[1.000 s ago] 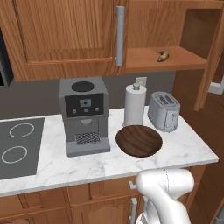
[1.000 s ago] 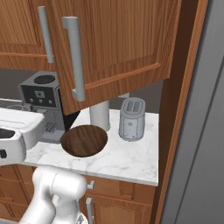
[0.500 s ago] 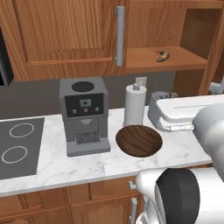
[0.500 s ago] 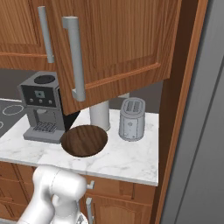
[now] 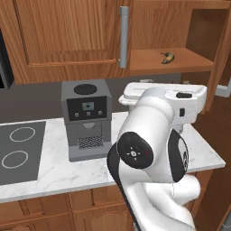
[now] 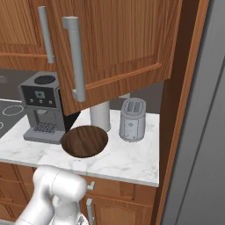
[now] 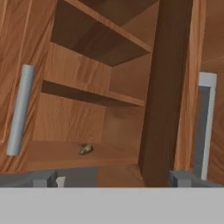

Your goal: Open the cabinet. Pick the kiwi and banana from the cabinet and place them into the bowl. Then close the cabinet.

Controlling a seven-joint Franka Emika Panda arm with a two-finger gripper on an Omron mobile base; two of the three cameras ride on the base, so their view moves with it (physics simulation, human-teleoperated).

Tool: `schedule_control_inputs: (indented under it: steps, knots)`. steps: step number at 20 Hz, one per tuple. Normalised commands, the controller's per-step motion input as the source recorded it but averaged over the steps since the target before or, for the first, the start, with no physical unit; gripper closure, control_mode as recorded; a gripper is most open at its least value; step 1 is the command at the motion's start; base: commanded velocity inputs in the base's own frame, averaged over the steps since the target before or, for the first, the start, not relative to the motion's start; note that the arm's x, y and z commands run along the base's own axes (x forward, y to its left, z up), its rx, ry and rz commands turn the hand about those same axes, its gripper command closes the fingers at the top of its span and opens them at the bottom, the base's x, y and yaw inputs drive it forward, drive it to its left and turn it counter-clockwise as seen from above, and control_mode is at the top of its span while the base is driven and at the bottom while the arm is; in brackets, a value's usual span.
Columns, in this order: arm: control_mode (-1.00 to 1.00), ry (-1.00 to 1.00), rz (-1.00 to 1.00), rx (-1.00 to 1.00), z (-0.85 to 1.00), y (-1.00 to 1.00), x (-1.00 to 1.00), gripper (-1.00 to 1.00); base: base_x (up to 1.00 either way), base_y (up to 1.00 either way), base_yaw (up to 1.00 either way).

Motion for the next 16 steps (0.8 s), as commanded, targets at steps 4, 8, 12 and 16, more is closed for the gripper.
schedule_control_inputs:
  steps: [4,8,12,16]
  knots:
    - [-1.0,0.0,0.0,0.0,-0.16,-0.19,0.71,-1.0,0.0,0.0,0.0]
    - [-1.0,0.0,0.0,0.0,-0.15,-0.25,0.8,-1.0,0.0,0.0,0.0]
    - [-1.0,0.0,0.0,0.0,-0.09,-0.38,0.81,-1.0,0.0,0.0,0.0]
    - [-1.0,0.0,-0.02,0.0,-0.02,-0.45,0.74,-1.0,0.0,0.0,0.0]
